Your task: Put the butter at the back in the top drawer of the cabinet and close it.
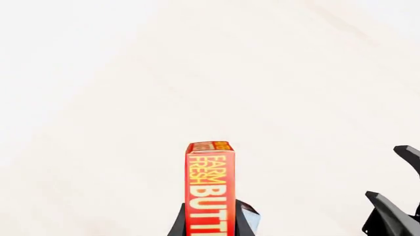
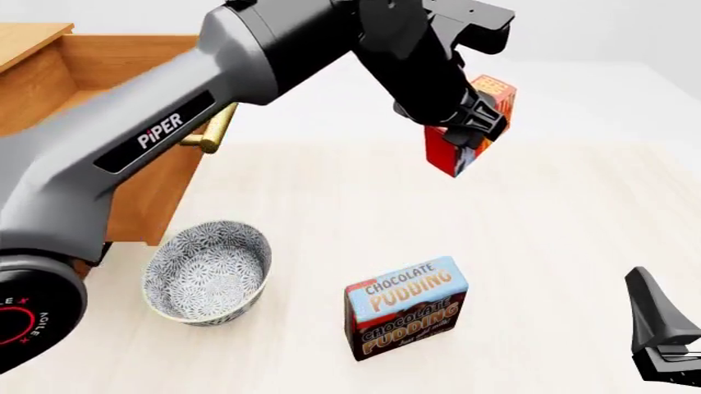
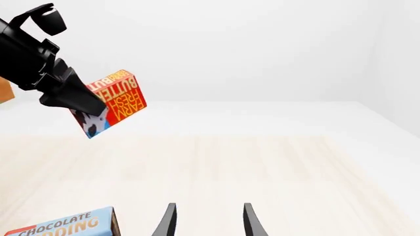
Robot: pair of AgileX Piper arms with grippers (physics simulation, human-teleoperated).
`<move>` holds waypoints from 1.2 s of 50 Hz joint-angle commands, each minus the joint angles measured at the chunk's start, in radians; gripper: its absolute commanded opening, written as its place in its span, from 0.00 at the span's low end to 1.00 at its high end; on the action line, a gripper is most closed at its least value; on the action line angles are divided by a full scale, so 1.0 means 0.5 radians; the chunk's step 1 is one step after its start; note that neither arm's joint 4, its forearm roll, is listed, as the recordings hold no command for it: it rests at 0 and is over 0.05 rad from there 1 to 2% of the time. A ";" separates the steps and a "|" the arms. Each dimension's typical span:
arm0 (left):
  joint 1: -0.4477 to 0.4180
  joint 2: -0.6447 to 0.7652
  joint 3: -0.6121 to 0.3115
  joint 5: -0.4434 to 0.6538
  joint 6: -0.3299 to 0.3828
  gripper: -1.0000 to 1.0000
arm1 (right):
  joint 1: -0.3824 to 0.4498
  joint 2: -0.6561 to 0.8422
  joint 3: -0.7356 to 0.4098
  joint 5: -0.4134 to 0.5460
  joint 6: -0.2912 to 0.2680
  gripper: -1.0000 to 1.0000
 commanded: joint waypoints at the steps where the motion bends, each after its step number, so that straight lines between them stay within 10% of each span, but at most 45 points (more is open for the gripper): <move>1: 0.057 -0.083 0.023 -0.005 0.074 0.00 | 0.000 0.000 0.000 0.000 0.000 1.00; 60: 0.263 -0.285 0.134 0.068 0.164 0.00 | 0.001 0.000 0.000 0.000 0.000 1.00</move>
